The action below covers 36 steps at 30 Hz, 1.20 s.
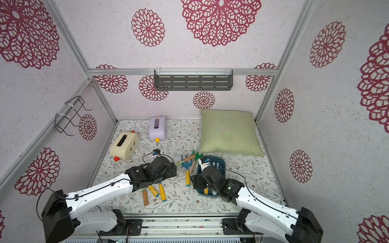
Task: Put the rake into the storage box
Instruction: Pick up the rake at the center of the board.
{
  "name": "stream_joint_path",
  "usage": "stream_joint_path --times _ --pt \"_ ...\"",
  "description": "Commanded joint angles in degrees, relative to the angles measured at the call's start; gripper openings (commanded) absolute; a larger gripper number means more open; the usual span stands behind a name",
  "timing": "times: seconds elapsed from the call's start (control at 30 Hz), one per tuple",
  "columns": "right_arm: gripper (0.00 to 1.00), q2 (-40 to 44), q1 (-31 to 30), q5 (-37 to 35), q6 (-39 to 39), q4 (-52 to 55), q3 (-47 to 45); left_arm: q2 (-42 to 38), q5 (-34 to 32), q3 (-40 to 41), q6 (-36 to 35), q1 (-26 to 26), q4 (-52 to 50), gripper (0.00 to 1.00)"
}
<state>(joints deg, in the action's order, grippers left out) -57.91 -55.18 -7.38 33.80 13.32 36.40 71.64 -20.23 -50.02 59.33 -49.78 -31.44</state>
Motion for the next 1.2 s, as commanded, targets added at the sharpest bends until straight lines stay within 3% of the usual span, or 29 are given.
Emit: stream_joint_path --times 0.0,0.23,0.63,0.8,1.17 --pt "0.75 -4.4 -3.8 -2.5 0.9 -1.7 3.7 -4.0 -1.8 3.4 1.6 3.1 -2.5 0.97" --pt "0.6 -16.5 -9.4 -1.0 1.5 -3.6 9.8 -13.1 -0.1 11.1 2.9 8.7 -2.5 0.97" --pt "0.56 -36.8 -17.5 -0.6 3.7 -2.1 23.3 -23.8 -0.9 18.7 6.4 12.8 -5.5 0.97" --pt "0.54 -43.0 -18.4 0.5 4.5 -0.5 27.9 -28.1 -1.4 20.5 6.9 13.8 -7.2 0.97" --pt "0.34 -51.2 -18.7 -1.3 6.9 5.1 33.4 -31.7 -1.0 22.7 7.5 14.9 -8.1 0.97"
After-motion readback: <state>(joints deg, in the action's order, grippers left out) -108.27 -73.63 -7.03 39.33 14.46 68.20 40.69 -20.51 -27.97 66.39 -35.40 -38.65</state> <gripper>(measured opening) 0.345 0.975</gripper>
